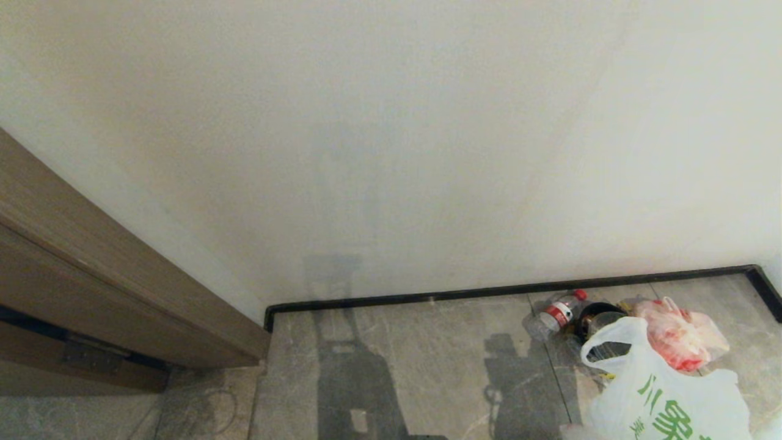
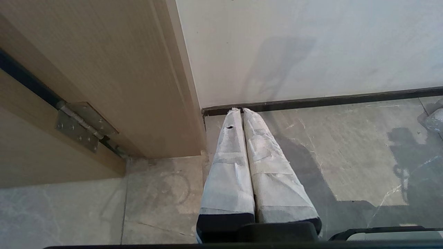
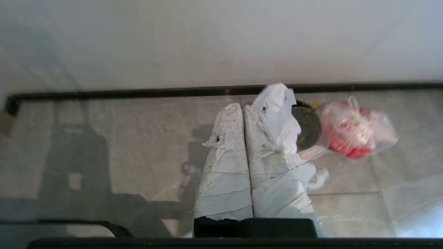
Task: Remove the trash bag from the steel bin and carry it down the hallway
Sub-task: Put the trash bag at the door
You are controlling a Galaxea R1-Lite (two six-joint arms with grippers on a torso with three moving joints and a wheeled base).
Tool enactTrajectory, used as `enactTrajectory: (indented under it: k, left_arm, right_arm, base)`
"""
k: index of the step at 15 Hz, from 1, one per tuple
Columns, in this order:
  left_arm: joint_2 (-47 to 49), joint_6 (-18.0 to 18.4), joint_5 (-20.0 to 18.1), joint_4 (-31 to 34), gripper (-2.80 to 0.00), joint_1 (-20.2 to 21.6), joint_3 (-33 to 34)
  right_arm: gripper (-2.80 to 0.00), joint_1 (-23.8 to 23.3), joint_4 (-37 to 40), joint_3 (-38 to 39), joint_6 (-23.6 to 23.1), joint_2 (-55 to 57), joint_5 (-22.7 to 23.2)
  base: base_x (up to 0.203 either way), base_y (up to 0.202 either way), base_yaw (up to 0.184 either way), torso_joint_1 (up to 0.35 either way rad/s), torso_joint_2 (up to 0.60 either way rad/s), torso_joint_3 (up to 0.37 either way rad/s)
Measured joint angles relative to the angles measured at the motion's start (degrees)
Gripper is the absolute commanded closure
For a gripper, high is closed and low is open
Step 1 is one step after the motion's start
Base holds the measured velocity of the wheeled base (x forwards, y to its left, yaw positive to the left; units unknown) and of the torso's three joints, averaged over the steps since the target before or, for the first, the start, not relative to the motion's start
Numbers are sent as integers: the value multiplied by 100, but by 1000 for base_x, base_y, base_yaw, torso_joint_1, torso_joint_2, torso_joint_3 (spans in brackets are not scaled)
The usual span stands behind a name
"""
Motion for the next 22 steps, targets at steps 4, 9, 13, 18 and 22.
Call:
enactTrajectory:
  k: [4,9,13,18,22]
  left_arm:
    - [0,-2,0,0,0,0,0]
    - [0,-4,0,0,0,-2,0]
    - [0,-2,0,0,0,0,0]
    - [0,-2,0,2,0,0,0]
    - [0,-2,0,0,0,0,0]
  right_arm:
    - [0,11,-11,10,-103,0,6]
    - [0,11,327,-1014,373,357,823]
    - [0,74,465,-1807,111,1518,1372]
    - [0,99,481,-2297,-760,2918,1641]
    - [0,183,478,-2817,-1653,4293,1615]
  base:
    - [0,0,0,0,0,0]
    - [0,0,0,0,0,0]
    - [0,0,0,0,0,0]
    - [0,0,0,0,0,0]
    - [0,0,0,0,0,0]
